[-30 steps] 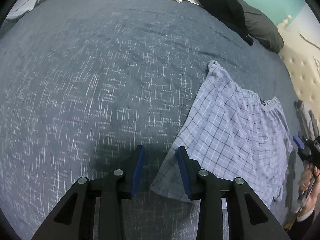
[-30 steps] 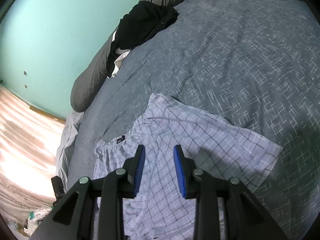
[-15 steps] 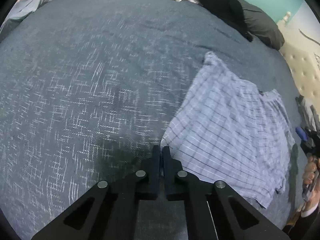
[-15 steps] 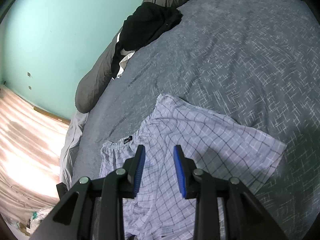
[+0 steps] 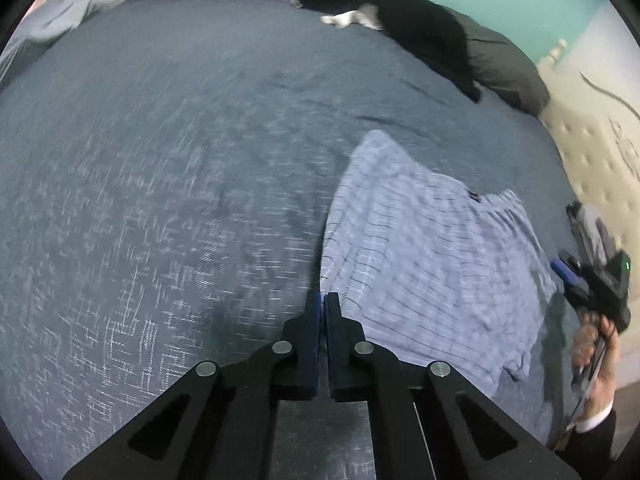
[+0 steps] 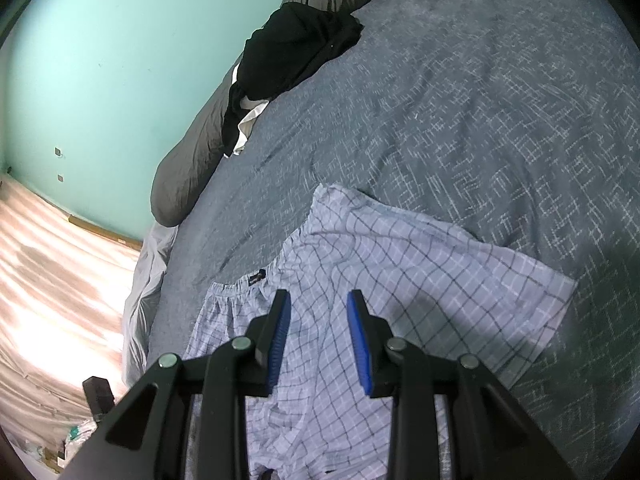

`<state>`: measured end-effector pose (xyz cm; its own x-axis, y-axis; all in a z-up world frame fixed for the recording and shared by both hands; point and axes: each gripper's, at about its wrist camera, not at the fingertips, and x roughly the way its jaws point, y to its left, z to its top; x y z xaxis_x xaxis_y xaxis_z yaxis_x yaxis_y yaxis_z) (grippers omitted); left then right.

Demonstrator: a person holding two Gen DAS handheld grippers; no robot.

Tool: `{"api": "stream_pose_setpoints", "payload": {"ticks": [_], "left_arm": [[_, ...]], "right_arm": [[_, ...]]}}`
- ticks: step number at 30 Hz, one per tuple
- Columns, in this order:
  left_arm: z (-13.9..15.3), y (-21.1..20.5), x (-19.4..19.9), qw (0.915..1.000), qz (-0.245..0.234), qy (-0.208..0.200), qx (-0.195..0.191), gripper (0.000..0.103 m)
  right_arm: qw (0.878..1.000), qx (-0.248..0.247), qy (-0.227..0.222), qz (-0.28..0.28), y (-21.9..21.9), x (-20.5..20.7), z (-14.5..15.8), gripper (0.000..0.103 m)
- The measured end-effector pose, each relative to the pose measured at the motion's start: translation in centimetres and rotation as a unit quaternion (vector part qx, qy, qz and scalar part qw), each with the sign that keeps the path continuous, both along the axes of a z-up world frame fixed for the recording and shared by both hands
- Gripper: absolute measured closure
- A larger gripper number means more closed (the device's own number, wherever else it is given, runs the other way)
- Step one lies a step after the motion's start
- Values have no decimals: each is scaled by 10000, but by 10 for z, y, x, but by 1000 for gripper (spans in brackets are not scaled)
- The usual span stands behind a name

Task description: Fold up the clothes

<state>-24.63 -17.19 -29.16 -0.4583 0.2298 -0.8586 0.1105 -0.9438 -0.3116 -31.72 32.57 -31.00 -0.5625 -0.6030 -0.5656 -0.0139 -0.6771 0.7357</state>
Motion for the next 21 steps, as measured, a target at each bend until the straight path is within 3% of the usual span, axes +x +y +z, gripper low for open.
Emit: {"api": "stream_pose_setpoints", "payload": {"ticks": [8,17,21], "left_arm": [[-7,4,-4,10000,15,-57,-23,101],[26,47,-26,9989,-354,291,123,101],[41,89,-44,9967,-673,409,190,101]], "right_arm": [[9999,-18,-106,-81,6,0,-4,74],[9995,48,-264,-173,13,1,-10,74],[9993,83,-295,-235,21,2,-10,74]]}}
